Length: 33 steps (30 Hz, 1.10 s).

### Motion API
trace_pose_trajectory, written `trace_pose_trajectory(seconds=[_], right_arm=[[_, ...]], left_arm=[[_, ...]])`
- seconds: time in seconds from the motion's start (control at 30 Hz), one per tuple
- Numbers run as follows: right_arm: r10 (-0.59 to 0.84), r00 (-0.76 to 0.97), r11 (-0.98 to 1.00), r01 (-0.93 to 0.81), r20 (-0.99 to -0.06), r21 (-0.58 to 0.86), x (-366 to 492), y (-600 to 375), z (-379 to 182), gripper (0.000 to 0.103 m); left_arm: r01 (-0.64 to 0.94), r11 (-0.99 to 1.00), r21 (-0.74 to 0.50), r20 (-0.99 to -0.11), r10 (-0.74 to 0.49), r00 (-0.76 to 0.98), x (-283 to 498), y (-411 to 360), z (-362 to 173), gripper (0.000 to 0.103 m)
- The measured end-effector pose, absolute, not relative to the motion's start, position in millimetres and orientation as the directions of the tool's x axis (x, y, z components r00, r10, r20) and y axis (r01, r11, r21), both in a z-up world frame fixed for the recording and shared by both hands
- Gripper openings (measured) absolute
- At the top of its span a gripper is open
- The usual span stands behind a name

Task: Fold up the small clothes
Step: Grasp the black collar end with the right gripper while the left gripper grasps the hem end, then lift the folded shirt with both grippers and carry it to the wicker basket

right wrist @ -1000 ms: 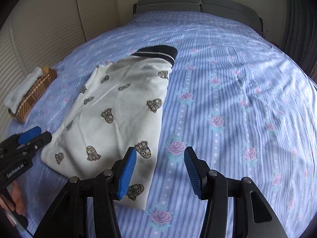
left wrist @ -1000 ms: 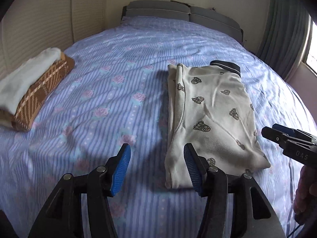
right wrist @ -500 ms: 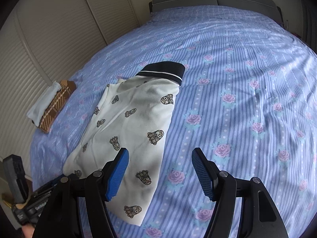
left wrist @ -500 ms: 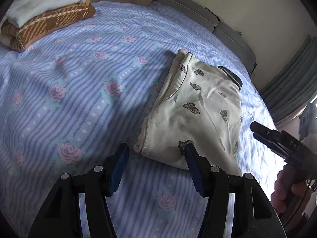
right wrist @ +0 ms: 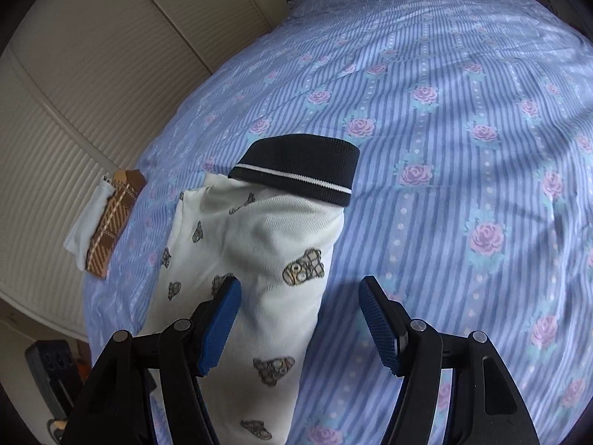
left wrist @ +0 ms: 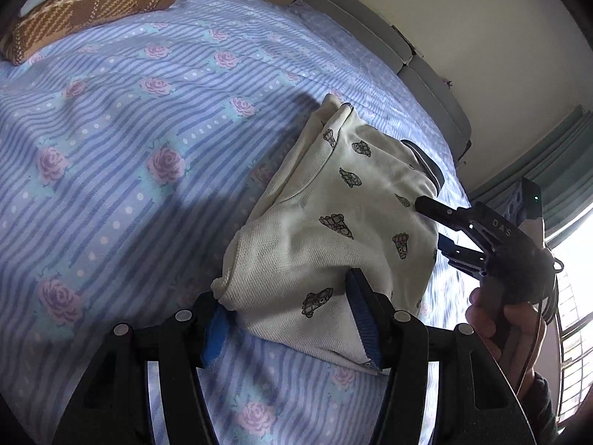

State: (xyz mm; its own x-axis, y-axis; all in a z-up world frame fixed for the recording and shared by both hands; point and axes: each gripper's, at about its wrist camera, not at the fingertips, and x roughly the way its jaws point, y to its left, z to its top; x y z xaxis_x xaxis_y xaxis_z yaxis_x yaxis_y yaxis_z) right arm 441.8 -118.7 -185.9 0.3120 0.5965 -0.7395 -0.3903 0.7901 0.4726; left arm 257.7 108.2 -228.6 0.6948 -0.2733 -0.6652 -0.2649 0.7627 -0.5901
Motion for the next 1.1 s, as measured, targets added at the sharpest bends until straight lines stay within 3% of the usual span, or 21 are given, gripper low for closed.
trace_pose_trajectory(seconds=[0.3, 0.33, 0.37, 0.4, 0.43, 0.47, 0.57, 0.8, 1.1], right_arm=[[0.705, 0.196, 0.689, -0.417, -0.682, 0.593, 475.8, -101.2, -203.7, 0.067], [0.709, 0.187, 0.683, -0.426, -0.680, 0.594, 476.6, -98.9, -203.1, 0.067], [0.712, 0.180, 0.677, -0.432, -0.679, 0.595, 477.2, -98.7, -202.9, 0.062], [0.718, 0.161, 0.668, -0.431, -0.677, 0.607, 478.1, -97.6, -204.3, 0.044], [0.727, 0.133, 0.658, -0.417, -0.674, 0.627, 479.6, -95.4, -207.8, 0.036], [0.733, 0.125, 0.654, -0.402, -0.668, 0.641, 480.4, -96.4, -210.7, 0.028], [0.746, 0.135, 0.646, -0.384, -0.652, 0.659, 476.6, -100.9, -211.0, 0.021], [0.749, 0.183, 0.654, -0.355, -0.637, 0.668, 467.3, -110.4, -190.4, 0.016], [0.723, 0.239, 0.685, -0.379, -0.648, 0.623, 443.2, -107.5, -123.7, 0.015]], left_arm=[[-0.267, 0.755, -0.599, -0.653, -0.267, 0.709, 258.4, 106.3, -229.5, 0.056], [-0.264, 0.753, -0.603, -0.649, -0.271, 0.711, 258.4, 106.1, -229.8, 0.052], [-0.257, 0.750, -0.609, -0.645, -0.279, 0.711, 259.8, 105.7, -230.4, 0.045], [-0.248, 0.750, -0.613, -0.642, -0.289, 0.710, 260.8, 105.4, -230.7, 0.040], [-0.241, 0.752, -0.614, -0.642, -0.297, 0.707, 261.4, 105.3, -231.3, 0.027], [-0.233, 0.747, -0.623, -0.638, -0.313, 0.703, 262.3, 105.6, -232.5, 0.023], [-0.227, 0.746, -0.626, -0.634, -0.317, 0.705, 261.2, 107.0, -231.7, 0.019], [-0.205, 0.755, -0.623, -0.623, -0.320, 0.714, 256.5, 109.9, -217.1, 0.014], [-0.140, 0.754, -0.642, -0.570, -0.347, 0.744, 238.1, 123.9, -168.0, 0.014]])
